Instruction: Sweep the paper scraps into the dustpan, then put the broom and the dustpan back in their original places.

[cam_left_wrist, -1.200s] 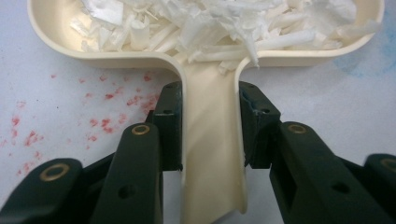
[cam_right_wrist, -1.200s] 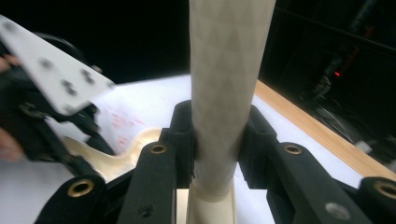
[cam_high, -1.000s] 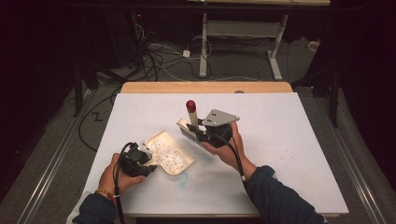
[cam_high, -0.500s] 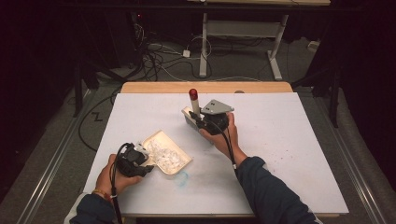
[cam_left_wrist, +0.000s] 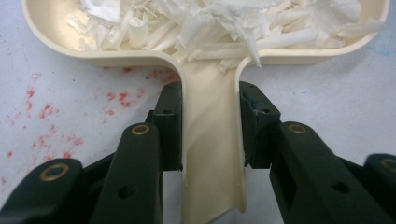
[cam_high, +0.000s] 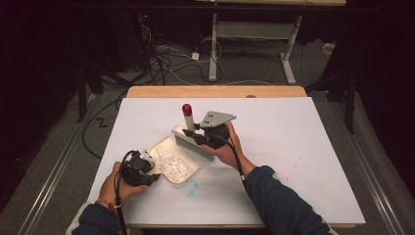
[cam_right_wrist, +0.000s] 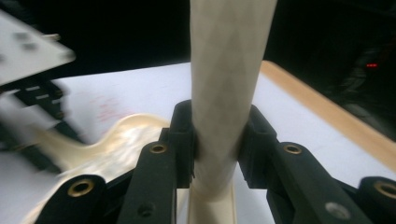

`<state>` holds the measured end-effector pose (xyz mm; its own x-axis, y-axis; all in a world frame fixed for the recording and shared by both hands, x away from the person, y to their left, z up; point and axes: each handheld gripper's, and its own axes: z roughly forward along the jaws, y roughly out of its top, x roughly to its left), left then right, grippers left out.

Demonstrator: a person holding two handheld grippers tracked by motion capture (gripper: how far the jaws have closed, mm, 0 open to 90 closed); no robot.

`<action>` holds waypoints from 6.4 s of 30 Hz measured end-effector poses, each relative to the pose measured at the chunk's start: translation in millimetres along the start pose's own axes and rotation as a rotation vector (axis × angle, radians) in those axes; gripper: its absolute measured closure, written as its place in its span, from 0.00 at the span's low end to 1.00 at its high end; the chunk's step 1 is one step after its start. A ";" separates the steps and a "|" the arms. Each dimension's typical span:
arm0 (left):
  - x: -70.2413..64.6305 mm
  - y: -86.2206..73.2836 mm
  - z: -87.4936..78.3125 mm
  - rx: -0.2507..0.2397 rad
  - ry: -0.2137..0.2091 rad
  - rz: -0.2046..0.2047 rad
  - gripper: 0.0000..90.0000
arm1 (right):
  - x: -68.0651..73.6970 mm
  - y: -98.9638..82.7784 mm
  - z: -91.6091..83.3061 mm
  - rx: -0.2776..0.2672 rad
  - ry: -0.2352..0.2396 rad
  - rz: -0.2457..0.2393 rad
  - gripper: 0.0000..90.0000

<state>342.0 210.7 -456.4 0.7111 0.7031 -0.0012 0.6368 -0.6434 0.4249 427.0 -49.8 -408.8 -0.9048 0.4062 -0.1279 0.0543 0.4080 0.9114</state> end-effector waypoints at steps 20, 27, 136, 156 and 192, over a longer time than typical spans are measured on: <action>0.3 -4.7 -1.9 0.004 -0.005 -0.002 0.70 | 9.5 -2.1 -61.7 -0.061 -0.024 0.054 0.79; -2.4 -5.1 -1.7 -0.002 0.003 -0.011 0.70 | 28.1 -9.4 -49.4 -0.041 0.080 0.091 0.79; 2.4 -12.2 -3.0 -0.025 0.042 -0.138 0.70 | -5.7 -69.1 -243.4 0.105 -0.149 0.170 0.79; 20.3 -27.7 -13.9 -0.092 0.107 -0.265 0.70 | -7.5 -86.1 -262.9 0.143 -0.035 0.209 0.79; -39.4 -15.6 -14.2 -0.134 -0.005 -0.123 0.55 | -33.4 -91.4 -240.0 0.151 -0.066 0.278 0.76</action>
<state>299.8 197.3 -450.0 0.6316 0.7726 -0.0648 0.6742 -0.5060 0.5381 350.8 -296.9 -393.9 -0.8175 0.5693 0.0877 0.3618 0.3891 0.8472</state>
